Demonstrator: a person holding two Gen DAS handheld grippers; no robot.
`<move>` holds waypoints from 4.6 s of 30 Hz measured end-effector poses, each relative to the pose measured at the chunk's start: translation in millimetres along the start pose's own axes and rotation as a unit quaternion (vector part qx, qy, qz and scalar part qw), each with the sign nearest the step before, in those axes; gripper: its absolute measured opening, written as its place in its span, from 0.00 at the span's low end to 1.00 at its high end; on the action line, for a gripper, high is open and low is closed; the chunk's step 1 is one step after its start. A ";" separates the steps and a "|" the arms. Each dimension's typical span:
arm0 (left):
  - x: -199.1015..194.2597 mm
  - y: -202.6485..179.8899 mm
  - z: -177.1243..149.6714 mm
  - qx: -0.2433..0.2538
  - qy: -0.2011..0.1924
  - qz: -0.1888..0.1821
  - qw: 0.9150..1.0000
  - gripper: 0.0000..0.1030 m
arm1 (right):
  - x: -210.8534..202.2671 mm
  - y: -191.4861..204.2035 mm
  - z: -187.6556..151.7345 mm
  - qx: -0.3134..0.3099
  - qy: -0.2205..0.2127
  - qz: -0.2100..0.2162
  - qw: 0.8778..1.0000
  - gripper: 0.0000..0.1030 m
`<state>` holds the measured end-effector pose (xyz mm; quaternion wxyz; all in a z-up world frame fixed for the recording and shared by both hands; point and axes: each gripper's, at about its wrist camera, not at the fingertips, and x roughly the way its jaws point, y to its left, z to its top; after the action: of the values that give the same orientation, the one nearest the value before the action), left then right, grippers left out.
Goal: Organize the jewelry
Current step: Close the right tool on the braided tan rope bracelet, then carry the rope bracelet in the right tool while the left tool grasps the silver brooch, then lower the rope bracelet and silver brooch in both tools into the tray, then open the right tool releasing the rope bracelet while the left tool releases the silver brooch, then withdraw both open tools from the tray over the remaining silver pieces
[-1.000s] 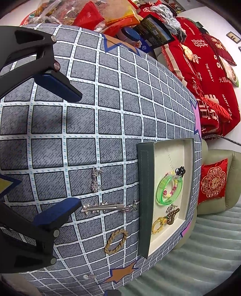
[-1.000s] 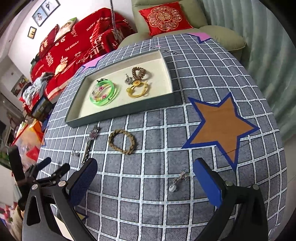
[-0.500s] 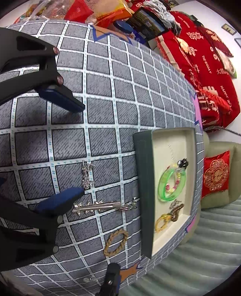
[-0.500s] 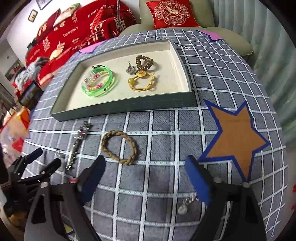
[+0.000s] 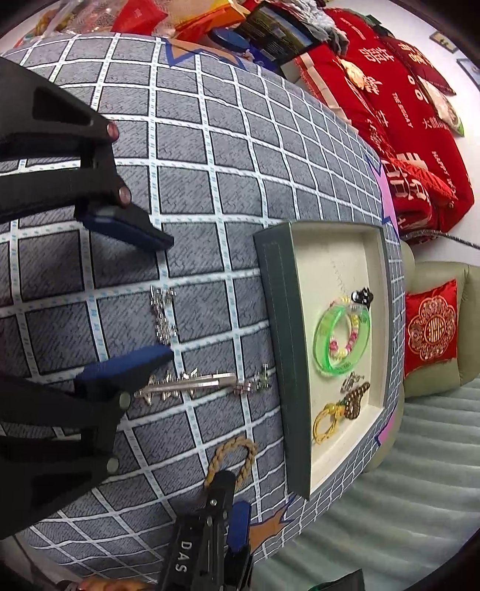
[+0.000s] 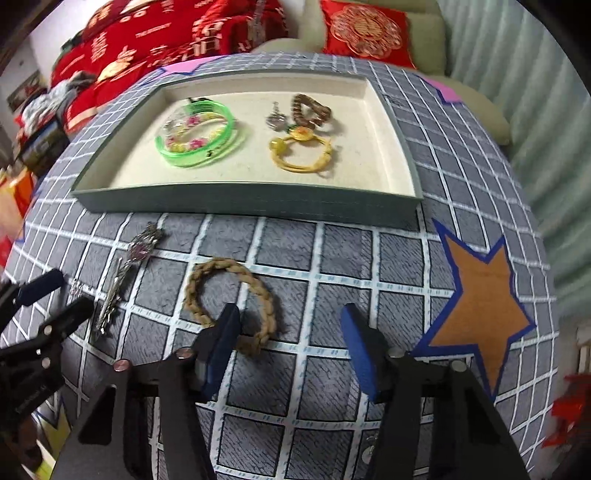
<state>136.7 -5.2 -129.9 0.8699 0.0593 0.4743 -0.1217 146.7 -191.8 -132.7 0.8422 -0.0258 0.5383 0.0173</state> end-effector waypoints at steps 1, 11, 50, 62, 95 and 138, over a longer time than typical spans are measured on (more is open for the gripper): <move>-0.6 -2.0 0.1 0.005 -0.001 -0.003 1.000 0.50 | -0.7 1.7 -0.2 -0.002 0.000 0.001 1.000 0.46; -4.0 -2.3 -1.7 0.000 -0.003 -0.021 1.000 0.40 | -4.7 6.0 -1.8 -0.003 -0.002 0.012 1.000 0.09; -49.3 5.4 121.0 -0.009 -0.086 -0.027 0.996 0.40 | -79.3 -51.1 101.4 0.055 -0.109 0.095 0.988 0.08; 17.6 7.5 155.2 -0.037 -0.064 -0.009 0.997 0.40 | -20.5 -61.3 141.0 0.091 -0.094 0.113 0.985 0.08; 73.5 -5.0 151.4 -0.020 -0.046 0.041 0.998 0.40 | 59.8 -54.2 131.9 0.082 -0.048 0.075 0.993 0.08; -37.0 -10.0 69.6 0.000 -0.076 0.031 0.997 1.00 | -61.3 -79.1 80.8 0.139 -0.103 0.147 0.974 0.80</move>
<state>171.2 -24.3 -60.9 0.9068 0.0643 0.4048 -0.0986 198.7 -265.8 -41.2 0.8764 0.1729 0.4441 0.0689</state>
